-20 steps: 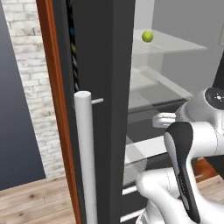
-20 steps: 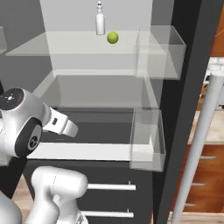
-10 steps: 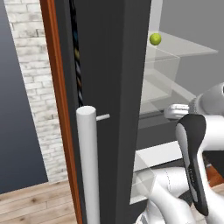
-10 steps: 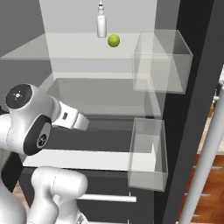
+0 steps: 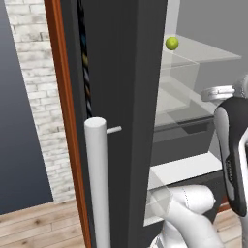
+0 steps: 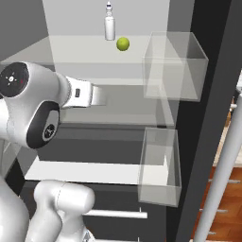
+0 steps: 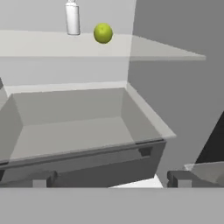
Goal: Pick the pear and peach from the fridge and place them on the plate next to the blender to make a fruit smoothie.
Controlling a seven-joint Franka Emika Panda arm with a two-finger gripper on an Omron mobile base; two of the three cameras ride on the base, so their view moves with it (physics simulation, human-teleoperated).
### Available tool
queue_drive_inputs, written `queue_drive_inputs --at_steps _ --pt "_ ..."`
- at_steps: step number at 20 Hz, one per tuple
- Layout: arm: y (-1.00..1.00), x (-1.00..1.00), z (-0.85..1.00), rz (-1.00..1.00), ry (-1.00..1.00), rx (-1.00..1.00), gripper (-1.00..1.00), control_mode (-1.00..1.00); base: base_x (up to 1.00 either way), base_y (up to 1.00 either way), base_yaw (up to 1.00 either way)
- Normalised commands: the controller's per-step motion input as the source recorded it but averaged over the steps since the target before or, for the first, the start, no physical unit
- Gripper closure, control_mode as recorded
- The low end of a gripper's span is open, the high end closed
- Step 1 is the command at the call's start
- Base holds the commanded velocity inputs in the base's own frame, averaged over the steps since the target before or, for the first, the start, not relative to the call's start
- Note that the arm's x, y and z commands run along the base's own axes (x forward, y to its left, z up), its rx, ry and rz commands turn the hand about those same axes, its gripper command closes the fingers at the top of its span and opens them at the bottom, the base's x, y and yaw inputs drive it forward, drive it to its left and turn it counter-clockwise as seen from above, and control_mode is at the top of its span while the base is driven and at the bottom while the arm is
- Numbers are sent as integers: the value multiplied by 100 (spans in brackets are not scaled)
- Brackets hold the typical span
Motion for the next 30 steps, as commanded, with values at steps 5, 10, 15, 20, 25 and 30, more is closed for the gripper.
queue_drive_inputs --at_steps 5,10,15,20,25,30 --pt "-8 23 96 7 -2 -8 -100 -100 0 0 0" --pt "-4 95 6 4 -17 3 -100 -100 0 0 0" --pt "0 100 0 0 0 8 -100 -100 0 0 0" --pt "5 100 18 -3 8 2 -100 -100 0 0 0" --pt "0 97 1 0 23 0 -100 -100 0 0 0" --pt "0 89 -30 0 1 0 -100 -100 0 0 0"
